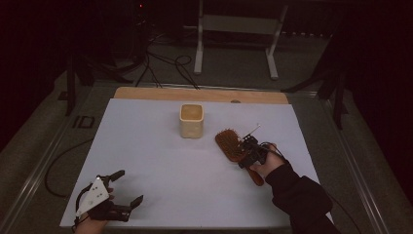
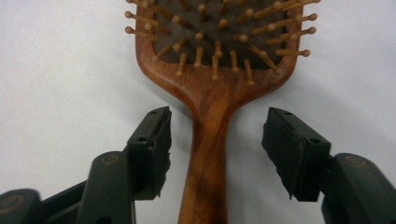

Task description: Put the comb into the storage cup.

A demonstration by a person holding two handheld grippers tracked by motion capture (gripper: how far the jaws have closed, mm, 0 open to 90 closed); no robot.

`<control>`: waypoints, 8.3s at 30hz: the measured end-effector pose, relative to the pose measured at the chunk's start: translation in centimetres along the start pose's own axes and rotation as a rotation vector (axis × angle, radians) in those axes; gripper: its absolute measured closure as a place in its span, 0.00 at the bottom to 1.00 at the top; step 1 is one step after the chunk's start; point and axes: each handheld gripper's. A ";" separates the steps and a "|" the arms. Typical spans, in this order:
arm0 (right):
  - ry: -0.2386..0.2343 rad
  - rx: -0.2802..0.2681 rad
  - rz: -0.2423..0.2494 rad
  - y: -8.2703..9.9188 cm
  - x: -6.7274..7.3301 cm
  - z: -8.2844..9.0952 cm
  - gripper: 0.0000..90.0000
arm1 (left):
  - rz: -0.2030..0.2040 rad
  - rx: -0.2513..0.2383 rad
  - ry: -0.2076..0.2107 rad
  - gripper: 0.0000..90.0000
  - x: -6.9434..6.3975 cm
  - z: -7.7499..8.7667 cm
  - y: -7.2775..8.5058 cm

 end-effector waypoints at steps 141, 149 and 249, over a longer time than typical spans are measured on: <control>-0.132 -0.806 0.026 4.4 3.4 6.7 0.81 | 0.459 -0.103 0.140 0.00 2.3 -14.7 -17.2; -0.125 -0.802 0.031 4.3 3.4 6.7 0.81 | 0.569 -0.131 0.134 0.00 2.5 -16.9 -16.7; -0.137 -0.897 -0.023 7.1 2.3 6.5 0.10 | 0.381 -0.229 0.063 0.60 5.7 -14.9 -23.7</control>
Point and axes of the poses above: each handheld gripper's, and its own axes: z roughly backward along the jaws, y roughly out of its underside, x roughly to its left, and after that the axes turned 15 degrees about y, right-handed
